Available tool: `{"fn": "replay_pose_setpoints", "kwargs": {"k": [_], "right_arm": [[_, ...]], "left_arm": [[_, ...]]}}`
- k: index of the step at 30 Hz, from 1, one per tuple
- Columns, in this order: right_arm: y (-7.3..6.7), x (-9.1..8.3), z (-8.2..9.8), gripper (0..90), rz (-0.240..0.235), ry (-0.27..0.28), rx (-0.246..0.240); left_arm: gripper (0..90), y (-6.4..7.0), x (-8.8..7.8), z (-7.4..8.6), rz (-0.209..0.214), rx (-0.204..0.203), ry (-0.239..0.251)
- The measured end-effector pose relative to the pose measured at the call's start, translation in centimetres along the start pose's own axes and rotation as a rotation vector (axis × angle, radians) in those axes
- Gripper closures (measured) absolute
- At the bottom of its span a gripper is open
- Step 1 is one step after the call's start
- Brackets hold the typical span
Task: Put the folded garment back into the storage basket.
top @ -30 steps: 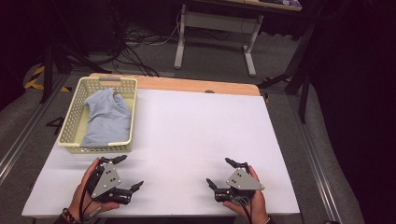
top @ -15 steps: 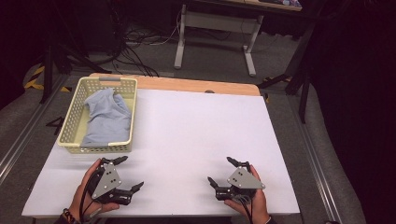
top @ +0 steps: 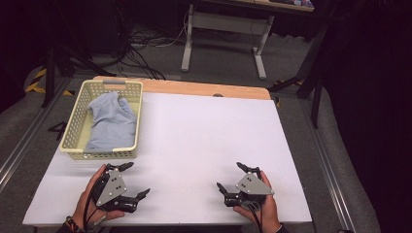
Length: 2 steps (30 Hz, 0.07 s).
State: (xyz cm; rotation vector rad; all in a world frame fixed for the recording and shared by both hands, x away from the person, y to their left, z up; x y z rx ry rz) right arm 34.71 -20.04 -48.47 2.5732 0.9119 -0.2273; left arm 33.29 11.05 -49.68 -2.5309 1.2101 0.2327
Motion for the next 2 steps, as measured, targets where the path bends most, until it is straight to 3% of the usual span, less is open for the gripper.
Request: {"fn": "replay_pose_setpoints", "kwargs": {"k": [2], "right_arm": [[0.05,0.04,0.02,10.9,0.004,-0.002,-0.001]], "left_arm": [[8.8,0.03,0.01,0.01,-0.002,-0.001,-0.001]]}}
Point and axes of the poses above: each handheld gripper's, and its own axes: x roughly forward along the jaws, z roughly out of its underside, y roughly to its right, the point moved 8 cm from there along x, roughly forward along the jaws, and after that the axes turned 10 degrees about y, right-handed, at the moved point
